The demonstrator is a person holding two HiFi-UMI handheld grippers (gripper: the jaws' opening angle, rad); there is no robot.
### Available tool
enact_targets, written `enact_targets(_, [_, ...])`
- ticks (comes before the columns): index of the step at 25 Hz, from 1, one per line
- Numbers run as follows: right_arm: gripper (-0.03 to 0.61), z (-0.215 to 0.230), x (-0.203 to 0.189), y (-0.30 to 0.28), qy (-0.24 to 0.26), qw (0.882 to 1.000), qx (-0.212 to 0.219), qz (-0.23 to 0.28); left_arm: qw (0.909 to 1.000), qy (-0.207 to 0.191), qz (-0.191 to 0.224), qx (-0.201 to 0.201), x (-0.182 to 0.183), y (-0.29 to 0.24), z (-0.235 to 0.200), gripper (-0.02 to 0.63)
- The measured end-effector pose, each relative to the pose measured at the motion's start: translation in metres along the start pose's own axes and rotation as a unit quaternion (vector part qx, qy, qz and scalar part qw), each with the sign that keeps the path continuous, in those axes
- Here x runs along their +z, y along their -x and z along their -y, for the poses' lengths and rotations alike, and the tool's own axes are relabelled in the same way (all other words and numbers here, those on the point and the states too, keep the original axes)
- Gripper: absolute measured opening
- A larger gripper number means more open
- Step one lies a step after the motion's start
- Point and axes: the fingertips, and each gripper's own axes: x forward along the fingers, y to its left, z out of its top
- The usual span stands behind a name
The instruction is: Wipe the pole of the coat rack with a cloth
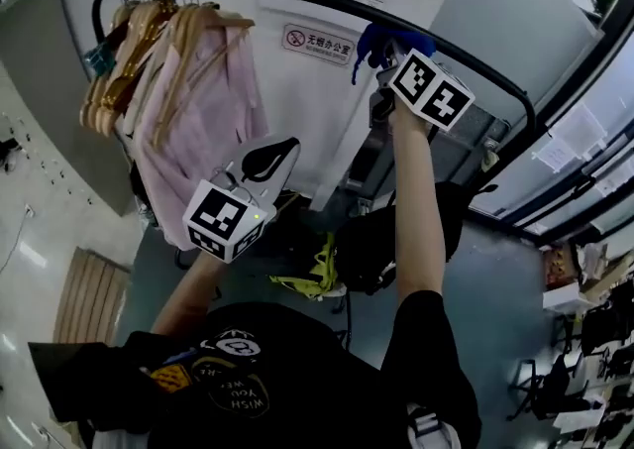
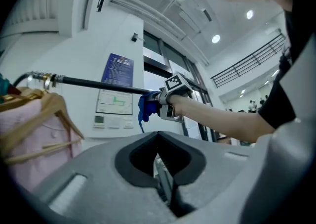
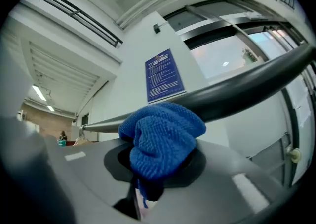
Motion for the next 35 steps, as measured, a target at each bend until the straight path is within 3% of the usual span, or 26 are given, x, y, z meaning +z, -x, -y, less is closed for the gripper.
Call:
enact_targets(4, [0.080,-0.123,-0.031,-0.066,0.010,0.995,0.101,-0.017,0.9949,0.003,-0.011,0.100,-0.006,0.067,-0.061,0.003])
enact_targets(7, [0.080,-0.203,-0.049,-0.102,0.006,0.986,0.164,-0.033,0.9881,-0.007,-0.021,0.152,-0.006,0.105,-0.089,0.003])
enact_targets(11, [0.080,-0.268,-0.065,-0.128,-0.045,0.975,0.208,-0.058,0.9806,-0.013,-0.021,0.194,0.001,0.139,-0.107,0.003])
enact_targets(14, [0.083,-0.283,-0.066,-0.129,-0.015,0.975,0.219,-0.045,0.9791,-0.014,-0.020,0.202,0.000,0.147,-0.112,0.003])
enact_targets(19, [0.084,-0.218,-0.051,-0.099,0.013,0.982,0.187,-0.017,0.9884,0.000,-0.014,0.151,-0.004,0.119,-0.111,0.003])
enact_targets(24, [0.084,-0.071,-0.016,-0.026,0.036,0.997,0.061,0.010,0.9996,0.010,-0.008,0.024,-0.008,0.035,-0.068,0.003])
enact_targets(28, [0.084,0.050,0.015,0.038,0.049,0.998,-0.042,0.007,0.9972,0.021,-0.001,-0.072,-0.009,-0.022,-0.012,0.003])
enact_targets(32, [0.084,0.158,0.040,0.104,0.048,0.986,-0.159,0.009,0.9899,0.042,-0.001,-0.136,-0.015,-0.051,0.035,0.003])
enact_targets(35, [0.084,0.199,0.050,0.129,0.041,0.980,-0.194,0.008,0.9859,0.049,-0.005,-0.160,-0.019,-0.060,0.051,0.003])
